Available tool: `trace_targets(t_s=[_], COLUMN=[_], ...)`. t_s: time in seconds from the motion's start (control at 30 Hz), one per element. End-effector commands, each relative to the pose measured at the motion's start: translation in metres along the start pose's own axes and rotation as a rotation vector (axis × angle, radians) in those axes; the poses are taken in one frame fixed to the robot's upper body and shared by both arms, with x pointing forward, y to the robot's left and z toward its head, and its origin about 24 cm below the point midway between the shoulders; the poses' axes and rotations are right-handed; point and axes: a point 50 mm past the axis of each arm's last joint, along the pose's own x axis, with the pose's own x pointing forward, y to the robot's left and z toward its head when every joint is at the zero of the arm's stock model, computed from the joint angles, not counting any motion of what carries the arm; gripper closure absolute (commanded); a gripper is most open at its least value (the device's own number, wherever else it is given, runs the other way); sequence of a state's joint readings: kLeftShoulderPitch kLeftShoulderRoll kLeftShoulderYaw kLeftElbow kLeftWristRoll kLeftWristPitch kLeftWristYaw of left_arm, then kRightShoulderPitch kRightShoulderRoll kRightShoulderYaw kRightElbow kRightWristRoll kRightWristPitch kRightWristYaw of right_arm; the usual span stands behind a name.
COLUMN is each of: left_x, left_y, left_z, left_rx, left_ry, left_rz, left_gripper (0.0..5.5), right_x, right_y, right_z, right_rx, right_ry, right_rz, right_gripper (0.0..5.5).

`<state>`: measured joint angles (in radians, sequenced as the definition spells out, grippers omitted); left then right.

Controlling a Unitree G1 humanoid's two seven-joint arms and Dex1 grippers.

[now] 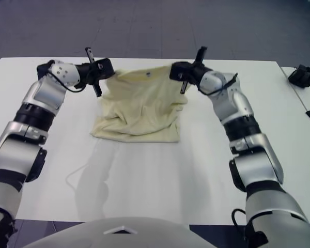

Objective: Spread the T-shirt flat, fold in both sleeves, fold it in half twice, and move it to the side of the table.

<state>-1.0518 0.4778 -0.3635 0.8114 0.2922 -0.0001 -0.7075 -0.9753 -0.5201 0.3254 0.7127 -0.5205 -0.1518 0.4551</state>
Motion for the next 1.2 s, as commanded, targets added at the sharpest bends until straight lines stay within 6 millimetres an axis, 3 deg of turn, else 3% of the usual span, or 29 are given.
trace_targets(t_s=[0.03, 0.33, 0.5, 0.67, 0.8, 0.93, 1.07, 1.2], left_x=[0.002, -0.022, -0.023, -0.01, -0.016, -0.049, -0.092, -0.107], left_y=[0.053, 0.102, 0.105, 0.081, 0.063, 0.036, -0.002, -0.033], left_z=[0.031, 0.067, 0.073, 0.055, 0.035, 0.034, 0.035, 0.029], left_rx=[0.01, 0.009, 0.078, 0.171, 0.239, 0.331, 0.408, 0.409], left_ry=[0.055, 0.049, 0.043, 0.051, 0.012, -0.096, -0.166, -0.169], left_rz=[0.244, 0.595, 0.617, 0.387, 0.088, -0.263, -0.548, -0.705], left_gripper=[5.48, 5.48, 5.48, 5.48, 5.48, 5.48, 5.48, 5.48], right_x=[0.013, 0.0, -0.002, 0.002, -0.017, -0.054, -0.094, -0.121], right_y=[-0.069, -0.116, -0.119, -0.09, -0.08, -0.073, -0.059, -0.021], right_z=[0.006, 0.01, 0.012, 0.0, -0.02, -0.025, -0.009, 0.008], right_rx=[0.02, -0.048, -0.08, -0.067, 0.012, 0.098, 0.188, 0.268], right_ry=[0.103, 0.18, 0.164, 0.107, 0.009, -0.137, -0.25, -0.316], right_rz=[-0.185, -0.442, -0.469, -0.229, -0.003, 0.297, 0.594, 0.862], right_gripper=[5.5, 5.5, 5.5, 5.5, 5.5, 5.5, 5.5, 5.5])
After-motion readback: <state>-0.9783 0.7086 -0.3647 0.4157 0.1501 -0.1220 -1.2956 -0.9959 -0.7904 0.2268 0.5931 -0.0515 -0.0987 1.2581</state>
